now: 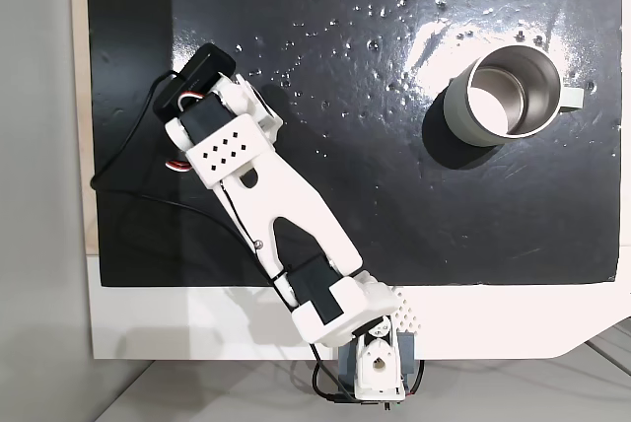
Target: Grasp a pengrip and put it in the cup.
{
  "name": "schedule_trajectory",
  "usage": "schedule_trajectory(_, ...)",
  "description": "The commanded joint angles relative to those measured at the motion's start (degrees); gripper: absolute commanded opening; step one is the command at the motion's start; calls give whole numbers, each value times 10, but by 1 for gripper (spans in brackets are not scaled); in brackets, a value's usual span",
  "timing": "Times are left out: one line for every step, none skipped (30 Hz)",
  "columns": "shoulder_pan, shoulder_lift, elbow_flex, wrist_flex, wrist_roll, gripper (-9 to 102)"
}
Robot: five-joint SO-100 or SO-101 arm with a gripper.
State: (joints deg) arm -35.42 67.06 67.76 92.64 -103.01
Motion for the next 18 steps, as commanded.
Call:
schedule_trajectory(18,3,-28,-38,-11,35)
schedule_trajectory(18,3,-20,-47,-17,35)
schedule_trajectory(18,3,-13,-55,-18,35)
schedule_trajectory(18,3,-4,-63,-19,35)
schedule_trajectory(18,4,6,-72,-21,35)
schedule_trajectory(18,6,18,-83,-22,35)
schedule_trajectory(18,8,30,-94,-22,35)
schedule_trajectory(18,11,43,-106,-23,35)
schedule_trajectory(18,14,59,-116,-24,35)
schedule_trajectory(18,18,76,-127,-24,35)
schedule_trajectory(18,21,93,-138,-25,35)
schedule_trajectory(18,25,108,-148,-26,35)
schedule_trajectory(18,25,120,-155,-26,35)
schedule_trajectory(18,26,132,-163,-26,35)
schedule_trajectory(17,28,143,-172,-26,35)
schedule_trajectory(16,29,156,-184,-26,35)
schedule_trajectory(15,31,169,-195,-26,35)
schedule_trajectory(14,33,181,-207,-26,35)
